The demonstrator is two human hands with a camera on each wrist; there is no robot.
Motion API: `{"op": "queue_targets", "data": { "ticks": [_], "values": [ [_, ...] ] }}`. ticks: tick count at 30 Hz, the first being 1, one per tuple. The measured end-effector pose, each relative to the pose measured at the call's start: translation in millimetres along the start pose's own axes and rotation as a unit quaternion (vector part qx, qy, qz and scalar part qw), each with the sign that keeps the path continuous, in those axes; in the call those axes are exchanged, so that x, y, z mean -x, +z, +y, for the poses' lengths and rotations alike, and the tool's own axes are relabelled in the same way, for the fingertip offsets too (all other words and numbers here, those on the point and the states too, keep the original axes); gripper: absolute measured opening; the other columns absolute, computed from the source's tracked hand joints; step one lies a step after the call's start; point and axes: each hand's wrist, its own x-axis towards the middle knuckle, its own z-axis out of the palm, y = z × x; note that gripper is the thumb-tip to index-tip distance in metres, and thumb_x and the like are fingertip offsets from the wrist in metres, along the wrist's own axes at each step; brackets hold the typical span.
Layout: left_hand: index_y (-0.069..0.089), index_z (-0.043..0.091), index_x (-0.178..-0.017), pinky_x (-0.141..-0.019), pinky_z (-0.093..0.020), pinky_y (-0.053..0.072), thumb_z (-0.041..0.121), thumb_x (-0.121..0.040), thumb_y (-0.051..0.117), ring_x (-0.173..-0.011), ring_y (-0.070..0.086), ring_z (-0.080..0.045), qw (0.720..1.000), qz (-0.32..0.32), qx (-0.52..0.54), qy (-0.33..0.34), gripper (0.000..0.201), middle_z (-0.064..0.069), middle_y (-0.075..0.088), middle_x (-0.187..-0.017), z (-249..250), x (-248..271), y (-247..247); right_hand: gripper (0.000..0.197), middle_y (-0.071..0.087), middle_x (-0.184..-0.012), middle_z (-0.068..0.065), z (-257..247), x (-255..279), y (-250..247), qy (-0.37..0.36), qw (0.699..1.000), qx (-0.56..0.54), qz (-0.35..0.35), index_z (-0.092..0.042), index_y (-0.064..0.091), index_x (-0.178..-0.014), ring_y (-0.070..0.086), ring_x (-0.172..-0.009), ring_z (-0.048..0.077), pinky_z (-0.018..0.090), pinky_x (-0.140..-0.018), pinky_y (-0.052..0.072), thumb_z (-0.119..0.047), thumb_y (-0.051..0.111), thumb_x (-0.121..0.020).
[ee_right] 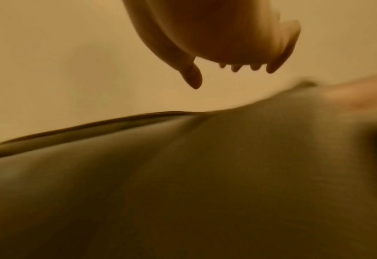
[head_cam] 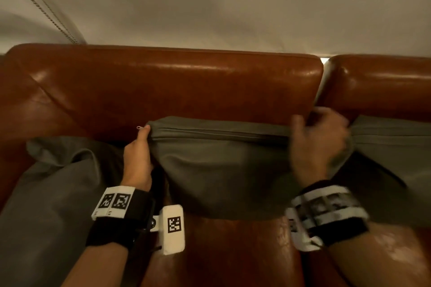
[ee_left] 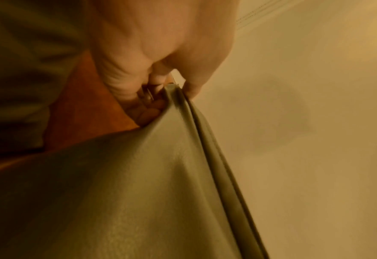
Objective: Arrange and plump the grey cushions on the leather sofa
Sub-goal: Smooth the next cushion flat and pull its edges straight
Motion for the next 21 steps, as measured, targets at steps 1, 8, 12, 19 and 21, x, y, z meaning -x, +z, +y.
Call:
{"op": "queue_targets", "data": {
  "ticks": [1,8,12,19,21],
  "values": [
    [0.066,0.023,-0.105,-0.088,-0.038,0.052,0.053,-0.086,0.064,-0.103,0.069,-0.021,1.000,-0.013,0.005,-0.005,0.035,-0.006,0.072,-0.112,1,2,2,0.037,0.053,-0.132,0.010,-24,25,12,-0.094,0.993,-0.045,-0.063,-0.014,0.055,-0.126,0.047,-0.127,0.029,0.044,-0.107,0.034,-0.031,0.059,-0.093],
    [0.072,0.016,-0.096,-0.080,-0.028,0.052,0.030,-0.095,0.063,-0.089,0.072,-0.014,0.995,-0.011,-0.049,0.089,0.017,-0.010,0.074,-0.103,1,10,-7,0.055,0.034,-0.157,0.007,-85,113,76,-0.353,0.835,0.019,-0.423,-0.010,0.036,-0.149,0.024,-0.147,0.018,0.035,-0.120,0.006,-0.039,0.022,-0.105],
    [0.069,0.015,-0.097,-0.076,-0.024,0.049,0.034,-0.094,0.063,-0.095,0.067,-0.016,0.993,0.020,-0.078,0.090,0.021,-0.003,0.071,-0.098,-10,10,-23,0.059,0.047,-0.150,0.004,8,53,57,-0.351,0.842,0.214,-0.349,-0.018,0.046,-0.145,0.041,-0.140,0.025,0.047,-0.115,0.024,-0.042,0.018,-0.099],
    [0.066,0.027,-0.084,-0.093,-0.039,0.052,0.050,-0.089,0.064,-0.097,0.067,-0.019,0.989,0.045,-0.103,0.100,0.024,0.000,0.071,-0.097,-7,20,-9,0.072,0.030,-0.156,0.019,111,-28,-21,0.056,0.958,0.161,-0.231,-0.015,0.031,-0.150,0.024,-0.144,0.037,0.057,-0.116,0.016,-0.061,0.036,-0.095],
    [0.067,0.029,-0.086,-0.096,-0.040,0.050,0.053,-0.085,0.067,-0.099,0.066,-0.017,0.987,0.043,-0.121,0.099,0.025,0.003,0.071,-0.100,-4,24,-10,0.054,0.054,-0.133,0.020,107,-29,-37,0.223,0.944,-0.057,-0.235,-0.011,0.056,-0.125,0.050,-0.122,0.037,0.051,-0.106,0.039,-0.055,0.050,-0.094]
  ]
}}
